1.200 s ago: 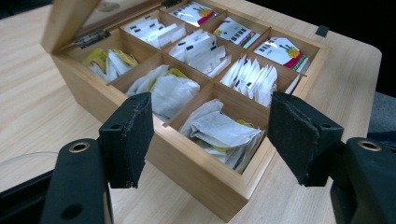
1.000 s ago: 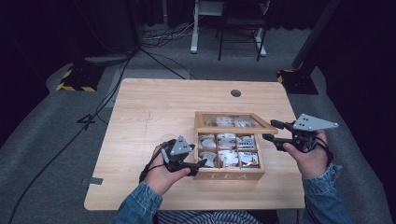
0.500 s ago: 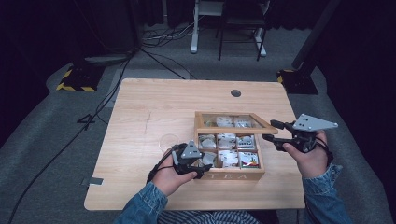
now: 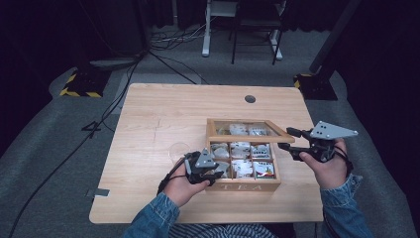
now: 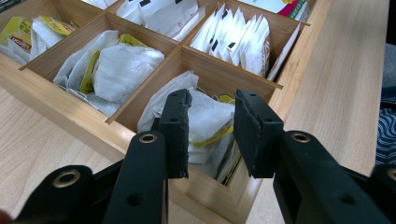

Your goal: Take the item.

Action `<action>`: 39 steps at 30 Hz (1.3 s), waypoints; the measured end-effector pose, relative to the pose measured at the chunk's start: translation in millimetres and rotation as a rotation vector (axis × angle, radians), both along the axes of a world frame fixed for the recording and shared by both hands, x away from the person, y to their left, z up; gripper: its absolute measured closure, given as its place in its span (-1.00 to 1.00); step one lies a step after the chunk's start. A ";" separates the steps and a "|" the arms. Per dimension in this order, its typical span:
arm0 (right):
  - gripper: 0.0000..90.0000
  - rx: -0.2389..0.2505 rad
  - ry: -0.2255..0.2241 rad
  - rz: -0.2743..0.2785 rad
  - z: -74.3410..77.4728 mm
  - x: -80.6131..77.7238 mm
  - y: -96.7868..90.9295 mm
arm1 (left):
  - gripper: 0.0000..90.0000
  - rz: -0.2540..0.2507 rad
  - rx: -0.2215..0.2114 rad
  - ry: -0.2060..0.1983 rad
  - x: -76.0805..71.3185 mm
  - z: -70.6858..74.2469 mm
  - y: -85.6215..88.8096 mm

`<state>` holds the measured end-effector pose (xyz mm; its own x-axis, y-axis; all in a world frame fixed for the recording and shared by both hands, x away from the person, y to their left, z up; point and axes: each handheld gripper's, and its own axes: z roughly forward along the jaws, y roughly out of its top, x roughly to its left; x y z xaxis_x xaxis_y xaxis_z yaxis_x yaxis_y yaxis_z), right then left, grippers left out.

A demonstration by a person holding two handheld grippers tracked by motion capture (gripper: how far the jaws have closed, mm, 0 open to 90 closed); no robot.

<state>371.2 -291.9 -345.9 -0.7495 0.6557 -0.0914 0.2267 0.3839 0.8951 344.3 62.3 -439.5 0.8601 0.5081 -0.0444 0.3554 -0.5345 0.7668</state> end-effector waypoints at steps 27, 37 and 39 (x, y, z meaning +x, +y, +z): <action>-0.08 -0.002 0.011 0.000 -4.7 -3.3 -0.4 | 0.93 -0.097 0.003 0.029 5.7 -3.7 -12.1; -0.08 -0.001 0.009 0.001 -4.8 -2.9 -0.7 | 1.00 -0.047 -0.075 -0.010 6.3 6.9 -0.7; -0.08 -0.001 0.010 0.002 -4.9 -2.8 -0.9 | 1.00 -0.041 -0.089 -0.030 5.5 9.8 1.1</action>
